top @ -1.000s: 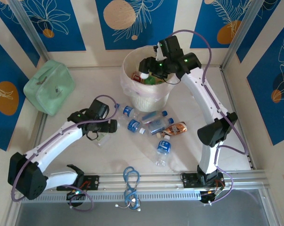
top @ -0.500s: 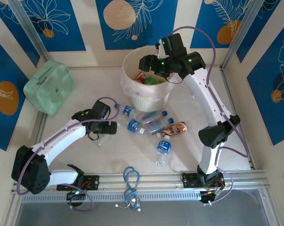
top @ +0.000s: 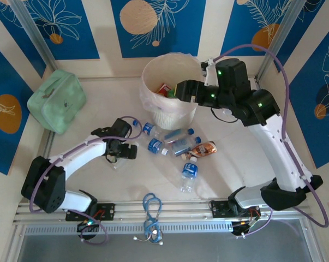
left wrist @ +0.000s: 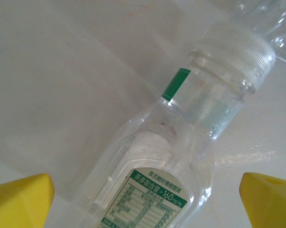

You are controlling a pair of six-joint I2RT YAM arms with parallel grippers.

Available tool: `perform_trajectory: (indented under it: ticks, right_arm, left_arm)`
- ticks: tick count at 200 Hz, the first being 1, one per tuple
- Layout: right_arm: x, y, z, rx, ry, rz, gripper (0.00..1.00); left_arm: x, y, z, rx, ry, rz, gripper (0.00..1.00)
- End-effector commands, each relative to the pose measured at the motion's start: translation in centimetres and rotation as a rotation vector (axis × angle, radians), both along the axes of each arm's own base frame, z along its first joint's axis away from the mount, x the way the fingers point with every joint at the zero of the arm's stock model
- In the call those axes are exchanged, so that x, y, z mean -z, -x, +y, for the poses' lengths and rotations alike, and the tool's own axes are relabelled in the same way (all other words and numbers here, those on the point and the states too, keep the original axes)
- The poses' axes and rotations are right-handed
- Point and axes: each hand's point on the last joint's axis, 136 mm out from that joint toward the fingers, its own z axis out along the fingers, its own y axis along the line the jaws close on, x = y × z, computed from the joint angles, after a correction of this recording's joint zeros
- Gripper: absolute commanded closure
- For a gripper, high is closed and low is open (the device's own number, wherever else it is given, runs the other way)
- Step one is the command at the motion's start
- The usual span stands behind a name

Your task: Put the plastic bottles in the bin

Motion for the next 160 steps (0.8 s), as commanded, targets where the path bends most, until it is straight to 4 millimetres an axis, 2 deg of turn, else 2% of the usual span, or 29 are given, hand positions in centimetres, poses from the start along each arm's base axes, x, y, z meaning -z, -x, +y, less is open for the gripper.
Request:
perform_trajectory:
  ticks: [1, 50, 107, 160]
  right_arm:
    - [1.0, -0.2, 0.0, 0.019, 0.002, 0.017, 0.20]
    - [2.9, 0.3, 0.3, 0.016, 0.001, 0.059, 0.19]
    - [4.6, 0.7, 0.4, 0.018, -0.003, 0.090, 0.19]
    - [6.2, 1.2, 0.1, 0.033, 0.003, 0.123, 0.22]
  left_arm:
    - [0.7, 0.6, -0.2, -0.005, 0.032, 0.040, 0.00]
    - [1.6, 2.0, -0.8, -0.044, 0.096, 0.088, 0.05]
    - [3.4, 3.7, 0.0, -0.093, 0.089, 0.139, 0.17]
    - [2.7, 3.5, -0.2, -0.109, 0.111, 0.112, 0.29]
